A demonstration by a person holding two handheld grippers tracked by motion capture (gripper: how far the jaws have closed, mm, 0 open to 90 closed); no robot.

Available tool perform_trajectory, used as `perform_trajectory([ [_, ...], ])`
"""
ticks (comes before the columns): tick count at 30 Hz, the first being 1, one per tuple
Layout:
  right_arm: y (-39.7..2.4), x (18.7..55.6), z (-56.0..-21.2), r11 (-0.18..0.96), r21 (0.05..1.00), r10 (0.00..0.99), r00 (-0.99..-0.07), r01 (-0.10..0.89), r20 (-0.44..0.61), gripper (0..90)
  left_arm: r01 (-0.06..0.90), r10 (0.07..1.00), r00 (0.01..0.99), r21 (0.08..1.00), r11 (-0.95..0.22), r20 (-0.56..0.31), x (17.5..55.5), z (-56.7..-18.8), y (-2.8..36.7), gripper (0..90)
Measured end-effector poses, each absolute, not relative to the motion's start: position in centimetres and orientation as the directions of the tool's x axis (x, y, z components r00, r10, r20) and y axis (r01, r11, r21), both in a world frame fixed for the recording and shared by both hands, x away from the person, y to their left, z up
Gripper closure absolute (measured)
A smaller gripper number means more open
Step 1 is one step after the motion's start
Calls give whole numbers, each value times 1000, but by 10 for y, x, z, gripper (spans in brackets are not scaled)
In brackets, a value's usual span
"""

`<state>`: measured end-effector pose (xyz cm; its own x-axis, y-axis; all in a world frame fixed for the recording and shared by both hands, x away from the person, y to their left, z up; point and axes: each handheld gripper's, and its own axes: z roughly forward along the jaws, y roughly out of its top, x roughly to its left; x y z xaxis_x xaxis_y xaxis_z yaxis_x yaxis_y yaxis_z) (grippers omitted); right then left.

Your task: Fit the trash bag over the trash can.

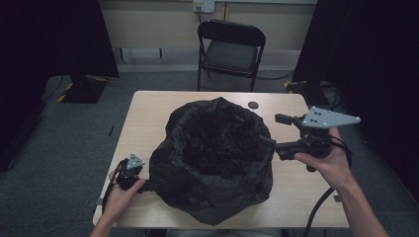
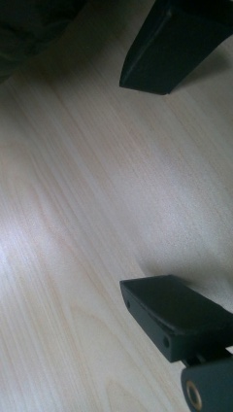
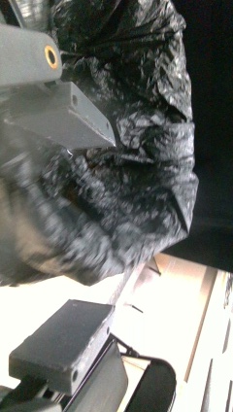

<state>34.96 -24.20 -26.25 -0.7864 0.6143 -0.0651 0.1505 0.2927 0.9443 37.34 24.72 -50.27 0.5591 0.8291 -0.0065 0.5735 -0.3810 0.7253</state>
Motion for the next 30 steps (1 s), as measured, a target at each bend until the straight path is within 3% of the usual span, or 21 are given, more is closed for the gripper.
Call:
perform_trajectory([
  [9, -277, 347, -284, 238, 949, 701, -713, 207, -21, 174, 574, 829, 559, 725, -381, -6, 373, -503, 247, 66],
  [20, -300, 354, -349, 178, 933, 793, -607, 313, 52, 151, 574, 829, 559, 725, -381, -7, 373, -503, 247, 66],
  [30, -300, 357, -385, 193, 914, 844, -536, 357, 30, 150, 574, 830, 558, 725, -381, -6, 373, -503, 247, 65],
])
